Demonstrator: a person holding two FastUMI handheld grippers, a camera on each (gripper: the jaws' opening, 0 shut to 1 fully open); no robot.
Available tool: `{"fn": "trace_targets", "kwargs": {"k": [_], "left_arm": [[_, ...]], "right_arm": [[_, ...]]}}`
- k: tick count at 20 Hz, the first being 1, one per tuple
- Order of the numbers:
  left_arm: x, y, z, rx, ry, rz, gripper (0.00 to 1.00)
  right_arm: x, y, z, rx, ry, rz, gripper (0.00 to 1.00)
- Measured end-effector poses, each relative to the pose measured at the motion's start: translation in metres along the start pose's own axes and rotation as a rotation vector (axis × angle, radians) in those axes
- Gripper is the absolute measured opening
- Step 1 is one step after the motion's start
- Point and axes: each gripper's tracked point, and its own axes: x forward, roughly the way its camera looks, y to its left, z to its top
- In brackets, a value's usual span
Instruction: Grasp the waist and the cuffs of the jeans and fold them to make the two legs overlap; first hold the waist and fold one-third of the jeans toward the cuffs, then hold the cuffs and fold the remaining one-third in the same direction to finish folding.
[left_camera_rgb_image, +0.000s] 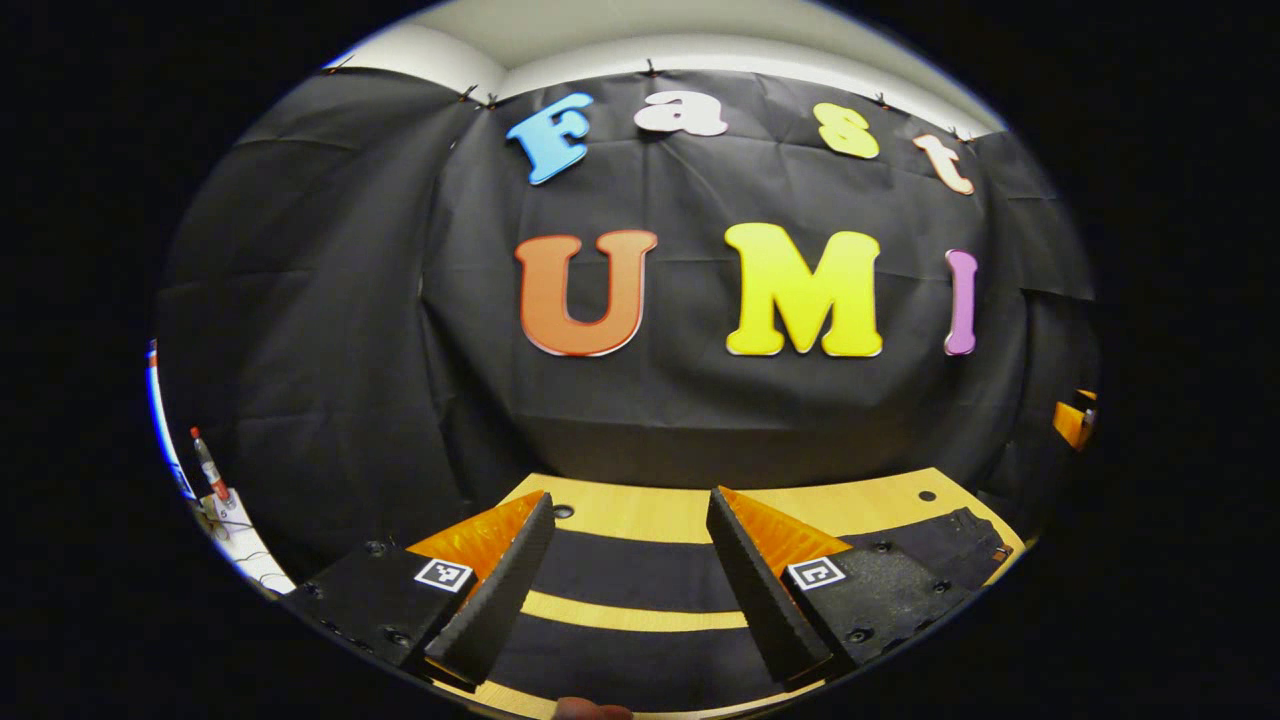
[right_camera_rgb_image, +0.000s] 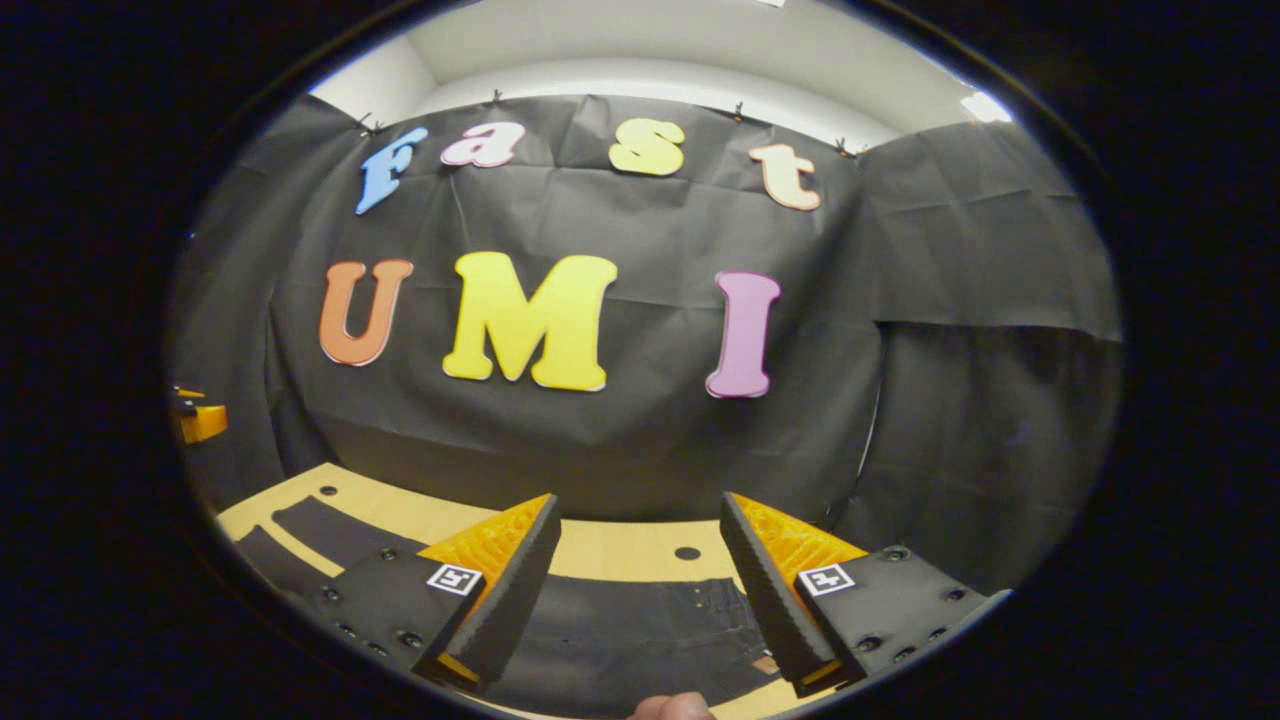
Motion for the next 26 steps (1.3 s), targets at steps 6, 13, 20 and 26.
{"fn": "trace_targets", "kwargs": {"k": [6,13,20,26], "left_arm": [[-0.015,0.071,-0.088,-0.226,0.237,0.153,0.98],[-0.044,0.085,-0.205,-0.925,0.552,0.242,0.99],[-0.041,0.1,-0.251,-1.347,0.63,0.356,0.99],[-0.024,0.115,-0.27,-1.345,0.663,0.395,0.99]], "right_arm": [[-0.003,-0.086,-0.09,0.136,0.269,-0.038,0.99],[-0.011,-0.117,-0.207,0.539,0.584,-0.138,0.92],[-0.009,-0.114,-0.284,1.031,0.779,-0.242,0.98],[0.002,-0.134,-0.304,1.121,0.799,-0.302,0.98]]}}
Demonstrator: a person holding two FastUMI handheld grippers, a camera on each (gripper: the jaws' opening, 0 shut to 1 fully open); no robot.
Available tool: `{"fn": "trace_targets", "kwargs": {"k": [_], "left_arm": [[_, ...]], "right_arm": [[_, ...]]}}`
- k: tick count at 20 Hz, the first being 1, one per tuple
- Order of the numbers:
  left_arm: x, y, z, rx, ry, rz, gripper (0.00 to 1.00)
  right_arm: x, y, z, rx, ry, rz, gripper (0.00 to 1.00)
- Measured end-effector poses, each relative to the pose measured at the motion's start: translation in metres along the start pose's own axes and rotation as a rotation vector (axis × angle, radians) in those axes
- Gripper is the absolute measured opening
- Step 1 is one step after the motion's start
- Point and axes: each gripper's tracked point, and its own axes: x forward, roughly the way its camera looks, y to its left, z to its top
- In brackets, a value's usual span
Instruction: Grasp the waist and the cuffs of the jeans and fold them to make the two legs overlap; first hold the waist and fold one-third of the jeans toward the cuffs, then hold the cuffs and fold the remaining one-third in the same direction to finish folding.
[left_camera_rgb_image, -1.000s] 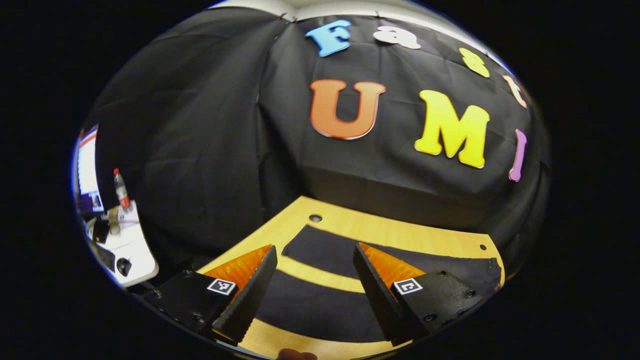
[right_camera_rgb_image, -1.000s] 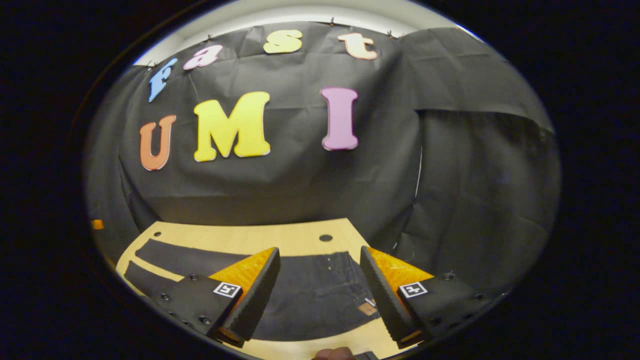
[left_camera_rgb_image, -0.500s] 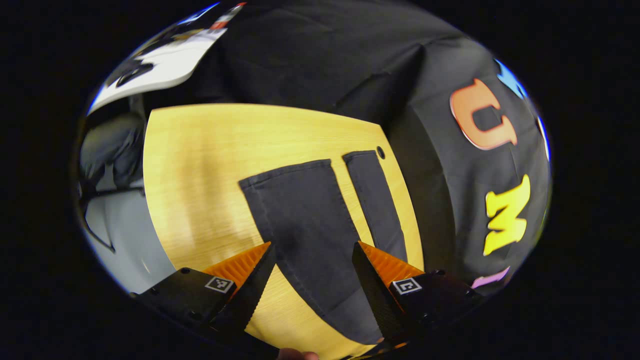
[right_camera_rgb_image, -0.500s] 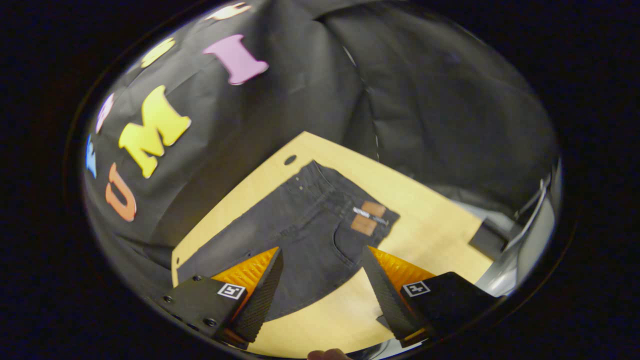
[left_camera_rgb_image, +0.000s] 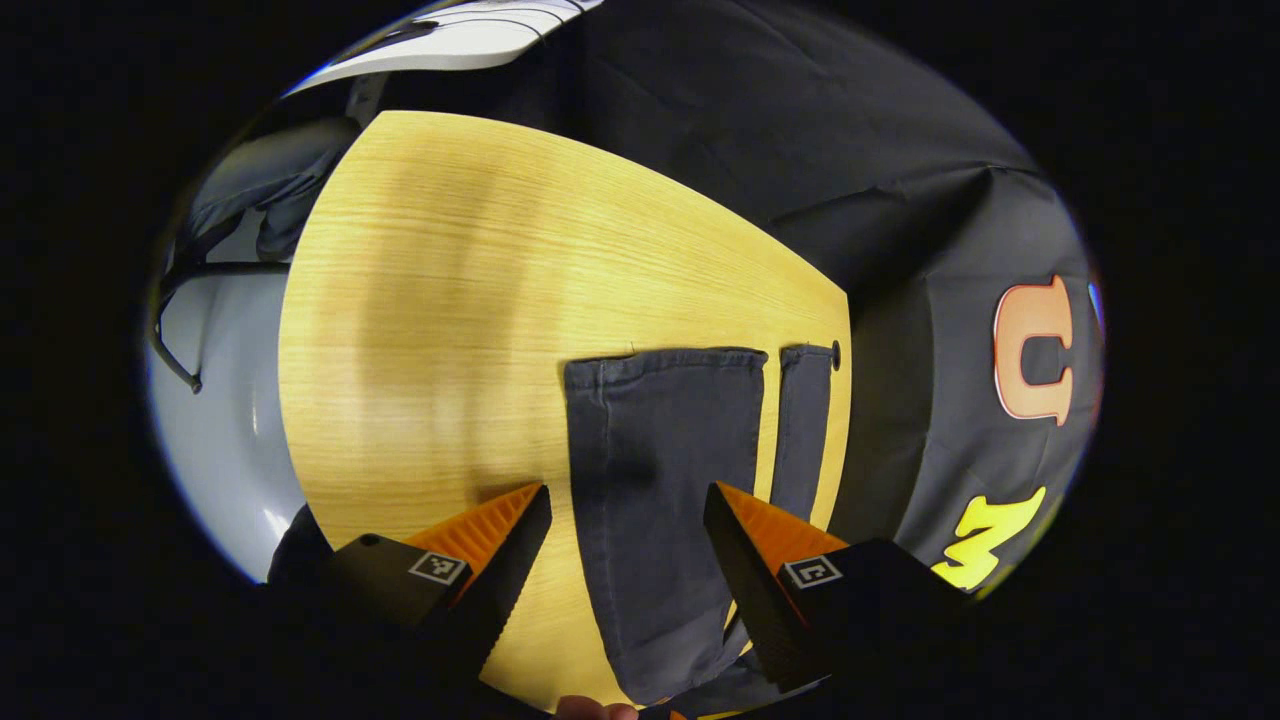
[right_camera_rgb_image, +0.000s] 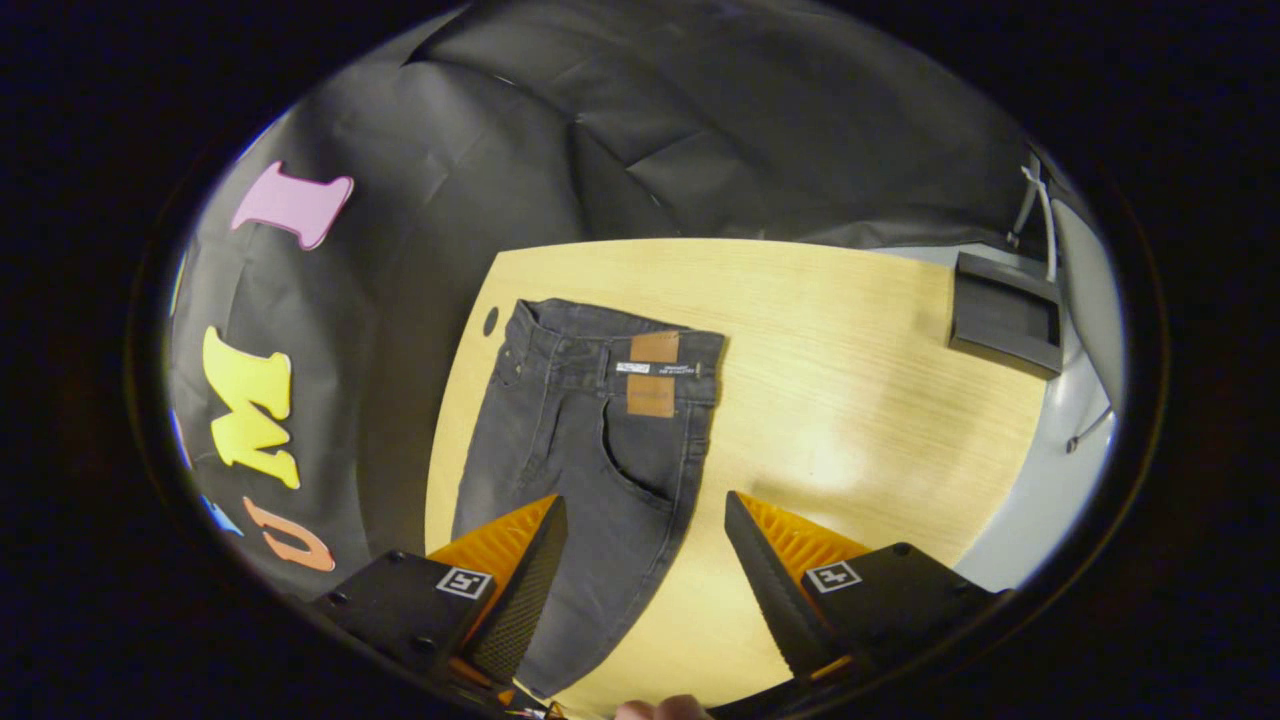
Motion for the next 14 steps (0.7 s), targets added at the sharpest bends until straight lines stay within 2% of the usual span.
{"fn": "trace_targets", "kwargs": {"k": [5,7,8,12,13,14], "left_arm": [[0.013,-0.01,0.001,0.032,0.008,-0.01,0.99],[0.017,-0.015,0.0,0.038,0.01,-0.018,0.99],[0.019,-0.018,0.0,0.039,0.012,-0.025,0.99],[0.03,-0.034,-0.002,0.05,0.019,-0.062,1.0],[0.031,-0.038,-0.002,0.053,0.021,-0.074,0.99],[0.035,-0.043,-0.004,0.054,0.022,-0.083,1.0]], "right_arm": [[0.028,-0.002,0.009,-0.013,0.005,-0.033,0.98],[0.034,0.004,0.011,-0.01,0.001,-0.023,0.96],[0.038,0.007,0.013,-0.013,0.0,-0.017,0.92],[0.041,0.012,0.017,-0.006,-0.008,0.024,0.92],[0.039,0.013,0.018,0.005,-0.007,0.038,0.95],[0.037,0.013,0.019,0.026,-0.011,0.05,0.92]]}}
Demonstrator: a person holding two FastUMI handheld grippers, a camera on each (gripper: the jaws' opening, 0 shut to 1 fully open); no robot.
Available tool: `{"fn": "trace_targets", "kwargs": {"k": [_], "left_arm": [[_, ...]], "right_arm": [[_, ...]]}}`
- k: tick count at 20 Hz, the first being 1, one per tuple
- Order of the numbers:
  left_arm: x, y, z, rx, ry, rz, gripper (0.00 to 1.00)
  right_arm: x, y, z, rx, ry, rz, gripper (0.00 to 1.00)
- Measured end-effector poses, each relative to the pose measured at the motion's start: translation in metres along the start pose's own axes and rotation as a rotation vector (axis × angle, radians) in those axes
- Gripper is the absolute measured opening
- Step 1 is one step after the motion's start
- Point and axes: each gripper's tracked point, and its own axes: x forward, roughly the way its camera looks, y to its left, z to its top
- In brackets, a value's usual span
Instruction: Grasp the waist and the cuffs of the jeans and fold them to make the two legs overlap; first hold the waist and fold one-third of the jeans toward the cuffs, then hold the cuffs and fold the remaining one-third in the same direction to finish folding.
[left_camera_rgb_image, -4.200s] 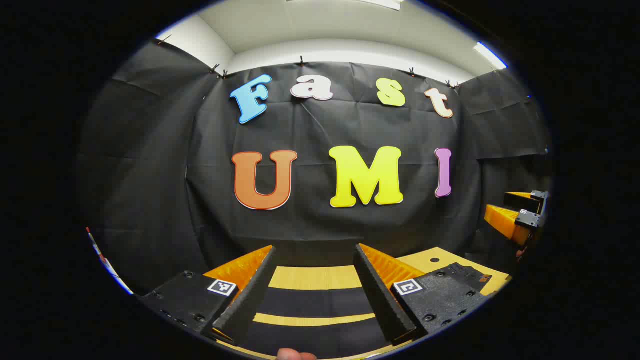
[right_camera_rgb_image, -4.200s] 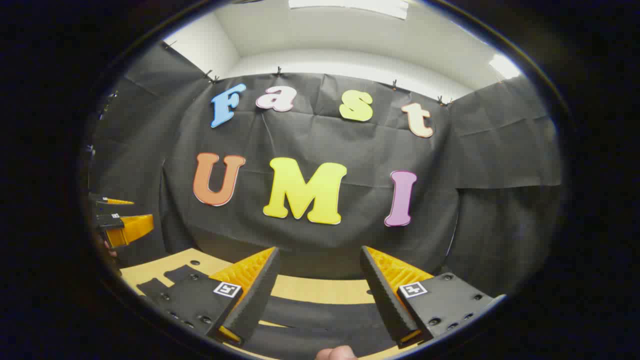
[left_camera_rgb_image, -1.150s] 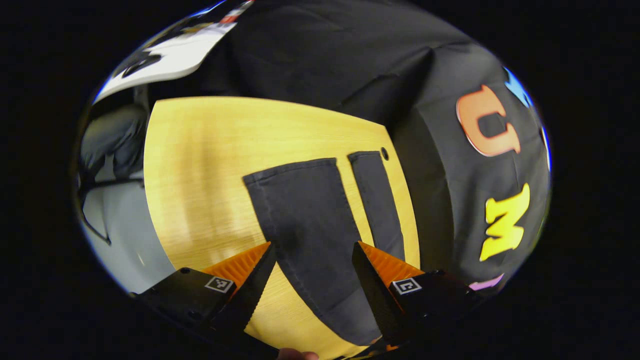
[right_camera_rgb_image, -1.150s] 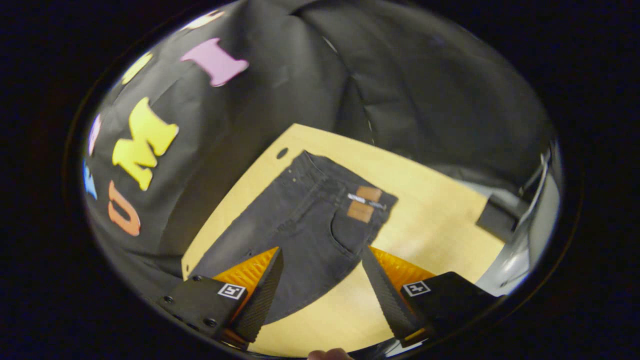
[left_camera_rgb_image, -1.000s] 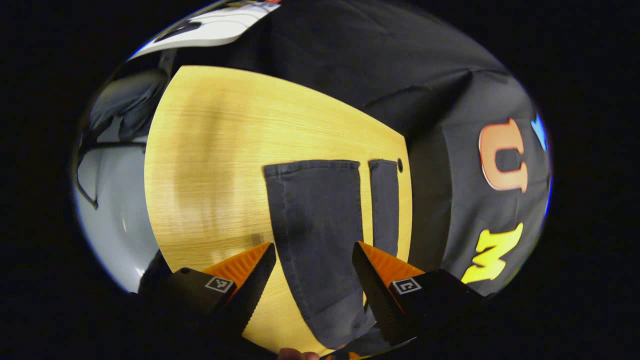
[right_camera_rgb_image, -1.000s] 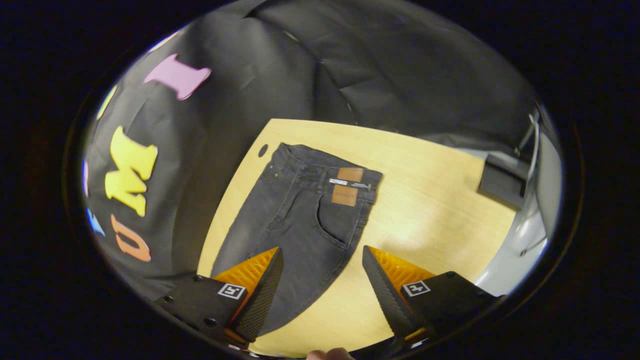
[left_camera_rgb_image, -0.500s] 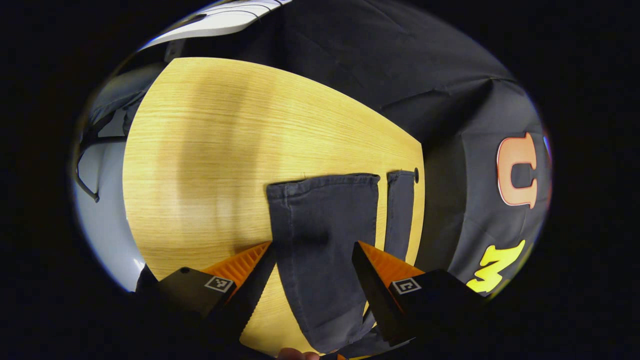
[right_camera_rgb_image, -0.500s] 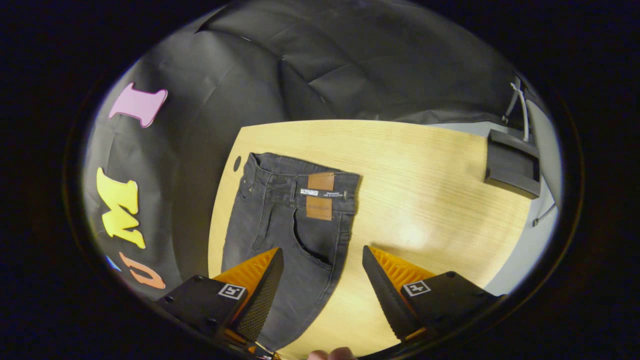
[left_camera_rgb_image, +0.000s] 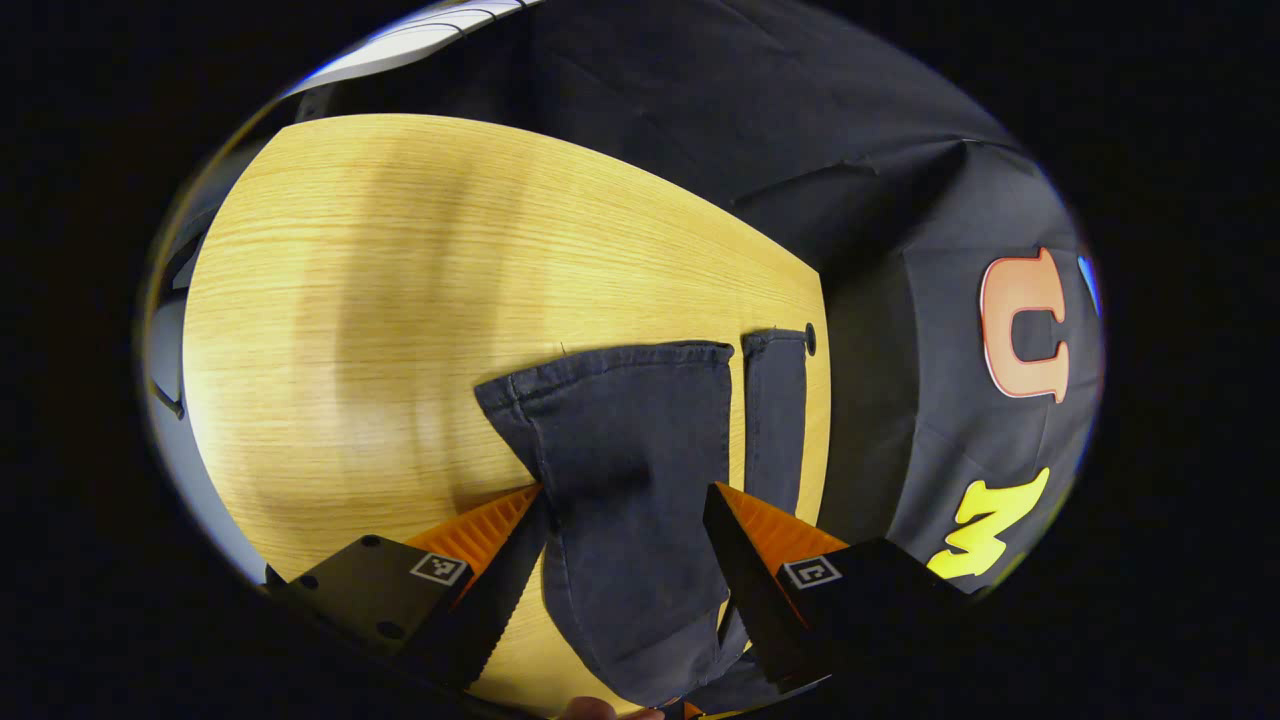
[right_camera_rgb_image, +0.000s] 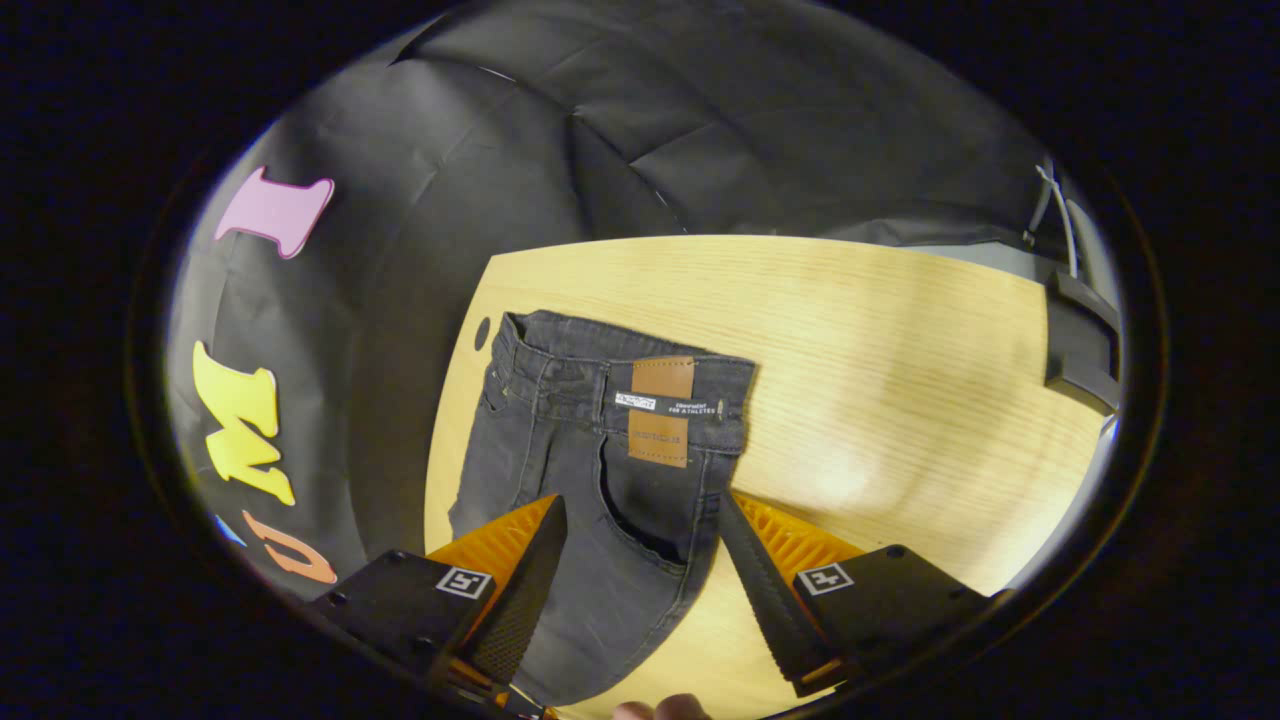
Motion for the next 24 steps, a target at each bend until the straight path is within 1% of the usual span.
{"fn": "trace_targets", "kwargs": {"k": [2,3,5,6,7,8,9,10,11,12,13,14,15,16,17,18,19,20,21,24], "left_arm": [[0.006,-0.004,0.001,0.008,0.0,-0.006,0.98],[0.008,-0.003,0.001,0.01,0.006,-0.002,0.97],[0.015,-0.004,-0.003,0.0,0.021,0.005,0.87],[0.02,-0.005,-0.003,-0.005,0.024,0.004,0.89],[0.022,-0.006,-0.003,-0.005,0.028,0.005,0.71],[0.023,-0.009,-0.003,-0.006,0.035,0.001,0.65],[0.024,-0.01,-0.003,-0.003,0.041,-0.001,0.63],[0.026,-0.011,-0.004,0.003,0.051,0.001,0.6],[0.029,-0.011,-0.004,0.008,0.06,0.007,0.58],[0.031,-0.012,-0.005,0.014,0.069,0.017,0.54],[0.035,-0.012,-0.006,0.02,0.077,0.024,0.5],[0.036,-0.011,-0.006,0.027,0.086,0.036,0.46],[0.04,-0.01,-0.008,0.028,0.088,0.049,0.43],[0.041,-0.011,-0.009,0.028,0.094,0.056,0.27],[0.039,-0.009,-0.009,0.031,0.1,0.061,0.22],[0.036,-0.011,-0.008,0.035,0.109,0.058,0.16],[0.033,-0.011,-0.008,0.046,0.119,0.06,0.12],[0.033,-0.01,-0.009,0.056,0.132,0.07,0.07],[0.032,-0.008,-0.009,0.059,0.146,0.088,0.05],[0.025,-0.02,-0.009,0.064,0.169,0.064,0.03]], "right_arm": [[0.003,-0.001,0.001,0.04,-0.003,-0.002,0.93],[0.006,-0.008,0.001,0.058,-0.009,-0.037,0.87],[0.006,-0.011,0.001,0.086,-0.014,-0.063,0.58],[0.007,-0.011,0.001,0.085,-0.011,-0.076,0.61],[0.008,-0.011,0.0,0.073,-0.004,-0.093,0.58],[0.011,-0.017,0.0,0.047,-0.003,-0.141,0.58],[0.011,-0.023,0.0,0.026,-0.023,-0.182,0.53],[0.01,-0.026,-0.002,0.03,-0.034,-0.202,0.37],[0.008,-0.025,-0.001,0.042,-0.046,-0.206,0.22],[0.009,-0.026,-0.002,0.054,-0.054,-0.21,0.22],[0.0,-0.027,0.0,0.072,-0.053,-0.223,0.22],[0.01,-0.028,0.002,0.083,-0.062,-0.227,0.09],[0.011,-0.026,-0.001,0.09,-0.055,-0.22,0.09],[0.011,-0.026,-0.001,0.102,-0.044,-0.209,0.09],[0.012,-0.026,-0.004,0.123,-0.035,-0.202,0.1],[0.008,-0.025,0.0,0.146,-0.03,-0.191,0.01],[0.012,-0.026,0.0,0.164,-0.023,-0.184,0.0],[0.012,-0.025,-0.001,0.172,-0.018,-0.181,0.01],[0.011,-0.025,0.0,0.17,-0.014,-0.178,0.01],[0.005,-0.018,0.001,0.162,-0.015,-0.143,0.01]]}}
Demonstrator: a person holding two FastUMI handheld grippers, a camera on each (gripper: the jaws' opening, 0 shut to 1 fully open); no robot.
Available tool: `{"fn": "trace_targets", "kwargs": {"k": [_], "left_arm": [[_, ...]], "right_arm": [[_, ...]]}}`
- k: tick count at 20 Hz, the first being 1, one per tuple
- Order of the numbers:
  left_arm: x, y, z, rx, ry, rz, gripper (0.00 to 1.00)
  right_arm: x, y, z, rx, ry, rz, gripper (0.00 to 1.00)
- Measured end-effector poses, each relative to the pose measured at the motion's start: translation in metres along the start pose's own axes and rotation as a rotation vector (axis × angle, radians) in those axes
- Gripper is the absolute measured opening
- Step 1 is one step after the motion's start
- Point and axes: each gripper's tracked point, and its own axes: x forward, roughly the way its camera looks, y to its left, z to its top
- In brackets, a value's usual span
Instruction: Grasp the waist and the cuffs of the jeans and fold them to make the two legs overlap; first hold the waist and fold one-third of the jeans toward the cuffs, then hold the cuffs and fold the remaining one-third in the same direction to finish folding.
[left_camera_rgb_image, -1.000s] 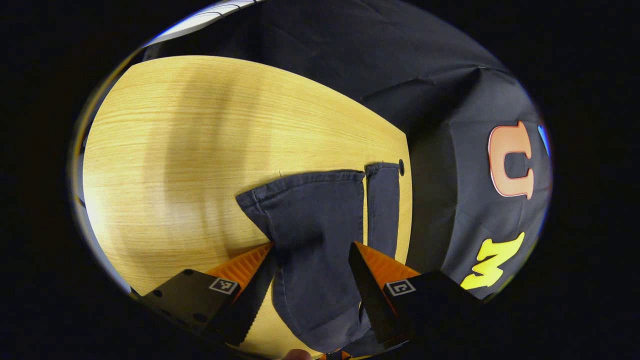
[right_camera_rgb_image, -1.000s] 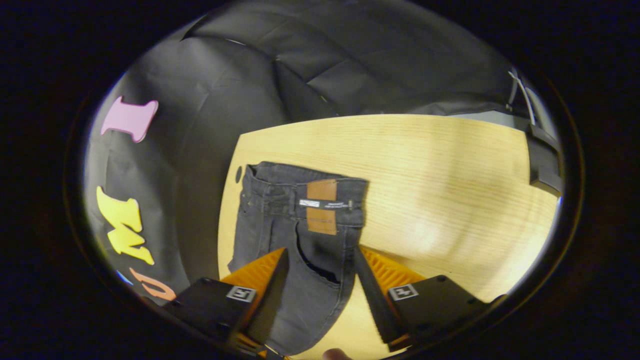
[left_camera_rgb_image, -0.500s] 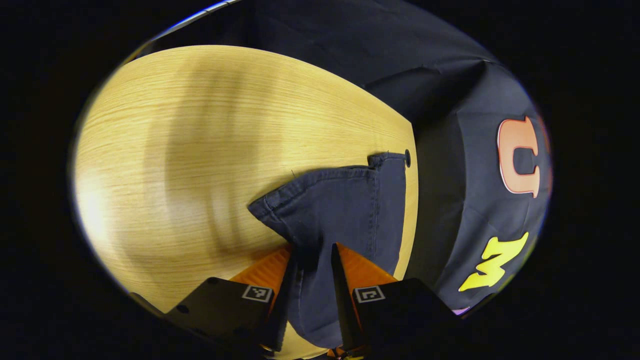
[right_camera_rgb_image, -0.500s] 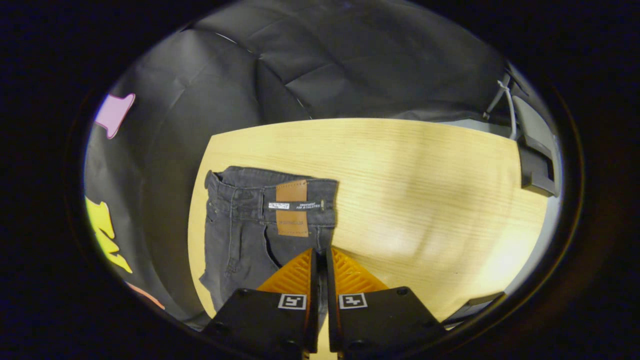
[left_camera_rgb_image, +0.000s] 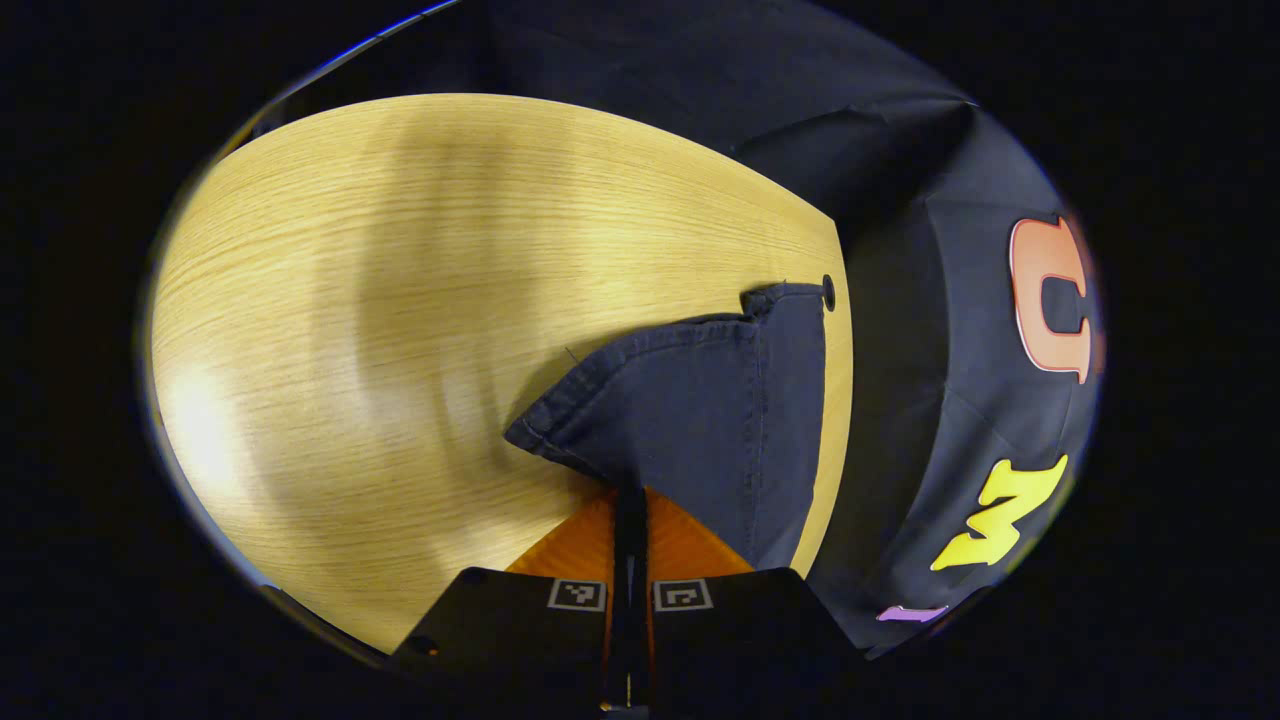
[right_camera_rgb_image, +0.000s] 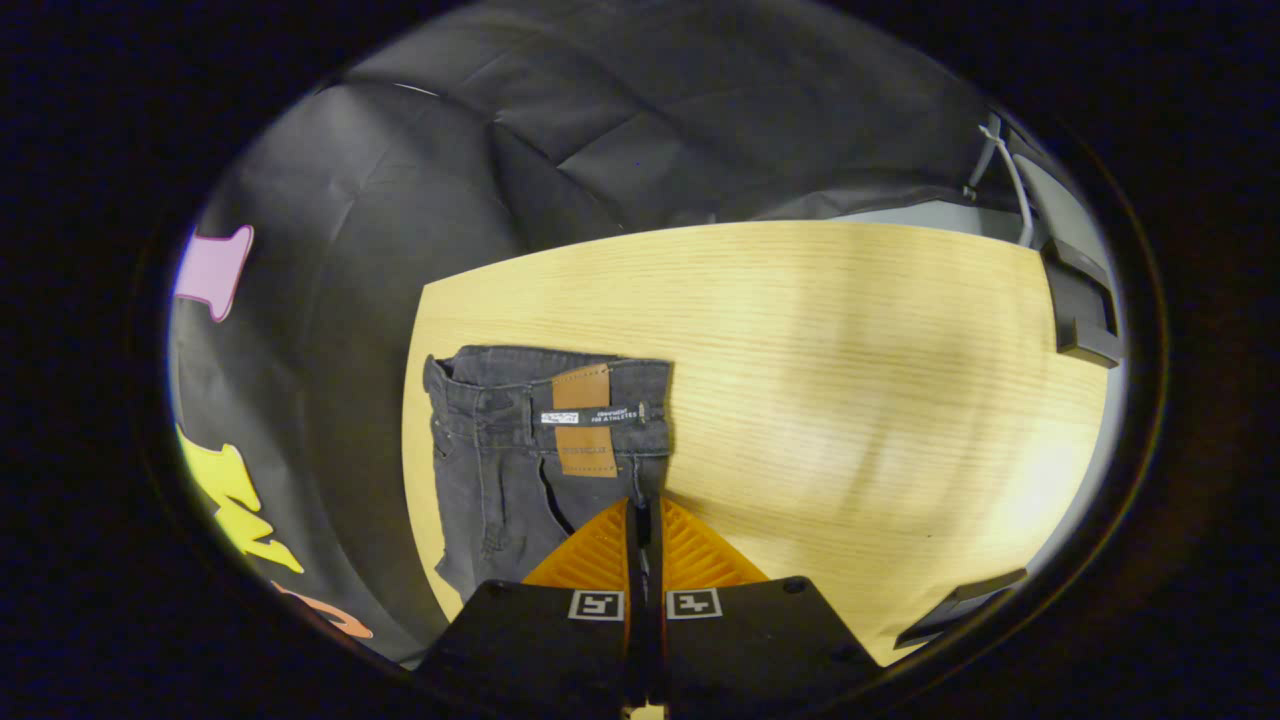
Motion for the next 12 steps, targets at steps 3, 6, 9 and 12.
{"fn": "trace_targets", "kwargs": {"k": [3,6,9,12], "left_arm": [[-0.01,-0.015,-0.001,0.027,0.005,-0.043,0.03],[-0.015,-0.03,-0.001,0.057,0.012,-0.07,0.03],[-0.022,-0.046,0.001,0.077,0.004,-0.082,0.03],[-0.034,-0.063,0.005,0.09,-0.008,-0.106,0.03]], "right_arm": [[-0.011,0.011,0.0,0.004,0.003,0.05,0.0],[-0.018,0.02,0.0,-0.033,0.002,0.073,0.01],[-0.028,0.04,-0.002,-0.056,0.005,0.105,0.01],[-0.042,0.062,0.001,-0.082,0.006,0.149,0.01]]}}
